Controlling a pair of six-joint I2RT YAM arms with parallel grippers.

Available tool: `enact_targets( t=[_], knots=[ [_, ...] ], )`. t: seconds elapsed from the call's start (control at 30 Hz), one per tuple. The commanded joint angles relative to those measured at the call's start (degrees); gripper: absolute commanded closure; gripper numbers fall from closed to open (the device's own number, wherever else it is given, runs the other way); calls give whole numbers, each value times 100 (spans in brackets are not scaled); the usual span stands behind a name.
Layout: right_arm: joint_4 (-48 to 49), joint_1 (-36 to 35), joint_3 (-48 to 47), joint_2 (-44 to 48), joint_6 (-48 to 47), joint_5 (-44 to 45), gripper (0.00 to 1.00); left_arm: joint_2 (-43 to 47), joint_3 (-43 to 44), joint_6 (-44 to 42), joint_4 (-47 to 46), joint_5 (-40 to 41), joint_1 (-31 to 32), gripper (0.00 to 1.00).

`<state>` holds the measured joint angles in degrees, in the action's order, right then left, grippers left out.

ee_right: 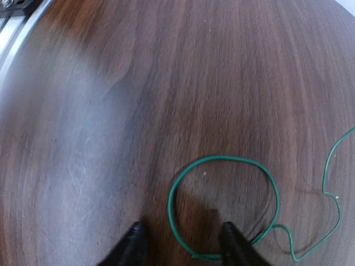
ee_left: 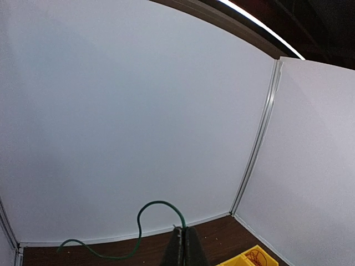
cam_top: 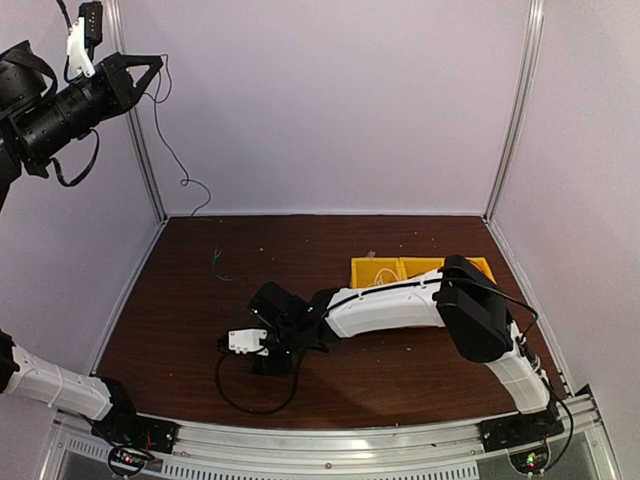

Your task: Untangle the cables

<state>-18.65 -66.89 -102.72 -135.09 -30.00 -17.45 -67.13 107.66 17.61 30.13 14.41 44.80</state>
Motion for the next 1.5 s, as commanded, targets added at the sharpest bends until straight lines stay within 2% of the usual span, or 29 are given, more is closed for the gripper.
enact_targets(
  t=[0.0,0.07,0.17,0.33,0.5,0.6,0.73,0.9,0.93,1.0,1.03,1.1,1.2,1.3,1.47],
  knots=[
    [-830,145,472,75,-40,559,76,162,-81,-222,-137,237,12,100],
    [-930,246,525,65,-30,672,100,212,-97,-261,-133,321,12,100],
    [-1107,453,695,373,-59,666,100,302,-122,-361,-106,517,12,100],
    [-823,771,1582,2241,-33,327,100,518,-648,-503,-77,999,12,100],
    [-983,1171,1721,3747,-19,87,100,511,-1331,-457,-157,961,11,100],
    [-1128,1515,1671,4316,-9,-19,100,323,-1607,-486,-222,753,12,100],
    [-1351,2091,1524,4815,-15,-23,100,96,-1798,-578,-372,996,12,100],
    [-1473,2845,1499,5329,125,-381,100,-187,-1872,-533,-727,463,12,100],
    [-1470,2882,1579,5376,153,-515,99,-272,-1822,-518,-751,345,12,100],
    [-1234,2872,1942,5455,267,-715,65,-433,-1671,-497,-796,143,10,100],
    [-1026,2868,2168,5479,373,-836,51,-484,-1617,-488,-850,28,11,100],
    [-493,2856,2592,5439,609,-1298,37,-536,-1520,-479,-972,-142,12,100],
    [396,2754,3001,5087,901,-1901,29,-595,-1187,-481,-1054,-280,12,100],
    [823,2644,2778,4365,1095,-1796,27,-704,-622,-482,-860,-463,12,100],
    [336,2357,1632,2715,1148,-1502,34,-713,-59,-457,-633,-590,12,100]
  ],
)
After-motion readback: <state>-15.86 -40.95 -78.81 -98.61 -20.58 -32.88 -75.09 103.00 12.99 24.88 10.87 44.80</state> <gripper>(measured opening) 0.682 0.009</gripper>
